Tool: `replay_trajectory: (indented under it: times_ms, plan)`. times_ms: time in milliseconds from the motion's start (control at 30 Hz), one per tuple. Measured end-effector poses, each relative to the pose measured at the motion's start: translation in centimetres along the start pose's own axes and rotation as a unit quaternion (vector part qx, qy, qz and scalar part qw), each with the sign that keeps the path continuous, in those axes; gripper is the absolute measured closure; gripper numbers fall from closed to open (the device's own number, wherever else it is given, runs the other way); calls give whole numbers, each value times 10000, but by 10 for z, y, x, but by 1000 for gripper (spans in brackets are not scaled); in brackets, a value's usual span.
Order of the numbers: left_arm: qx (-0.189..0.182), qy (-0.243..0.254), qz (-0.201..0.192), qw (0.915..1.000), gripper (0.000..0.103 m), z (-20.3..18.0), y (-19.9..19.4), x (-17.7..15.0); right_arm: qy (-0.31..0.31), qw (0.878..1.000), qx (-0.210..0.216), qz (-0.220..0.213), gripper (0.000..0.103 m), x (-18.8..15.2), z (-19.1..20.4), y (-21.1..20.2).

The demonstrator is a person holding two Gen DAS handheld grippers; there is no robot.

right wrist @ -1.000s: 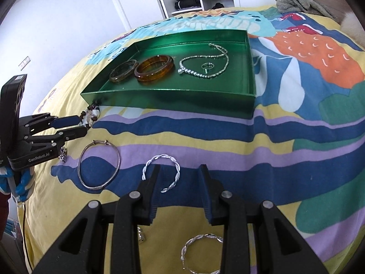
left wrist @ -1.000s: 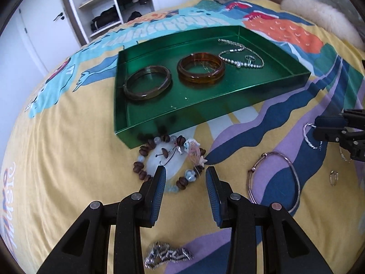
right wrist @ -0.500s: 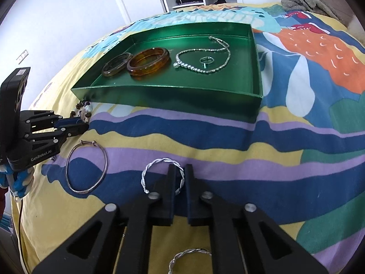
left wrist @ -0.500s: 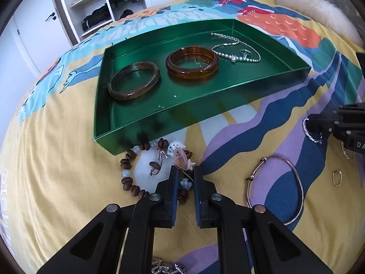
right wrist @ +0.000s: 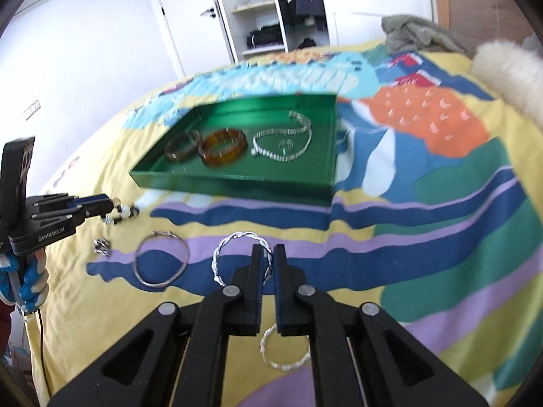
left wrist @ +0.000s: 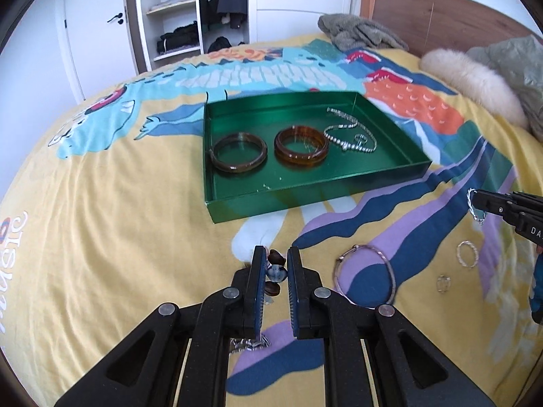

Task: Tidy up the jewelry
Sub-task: 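Grasp the beaded bracelet with the left tool while the right tool grasps a twisted silver bangle, then carry the beaded bracelet and twisted bangle into the tray with both tools, release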

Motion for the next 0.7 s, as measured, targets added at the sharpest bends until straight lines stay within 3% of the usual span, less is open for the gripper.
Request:
replay_trajectory:
  times_ms: [233,400,567,700]
  plan:
    - [-123,-144,-436,9989,91,-6,-30,49,-21,9987,-157,-480,98,49,5,-39]
    - [-155,-275,-722,9969,91,-6,-35,94,-71,9959,-230,-873,98,104,12,-48]
    - [-71,-445,-836,9955,91,1,-11,144,-26,9920,-183,-1252,98,165,24,-34]
    - [26,-554,-811,9952,91,9,20,172,-17,9914,-94,-1307,98,192,35,-3]
Point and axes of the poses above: each gripper's, at about its wrist camera, not at the fingertips, and y roughly the way its jaws point, z to its left, x to its top, the point moved 10 cm from there along y, roughly the way its jaws point, and after that the axes turned 14 degrees about -z, right-handed, at the moved point
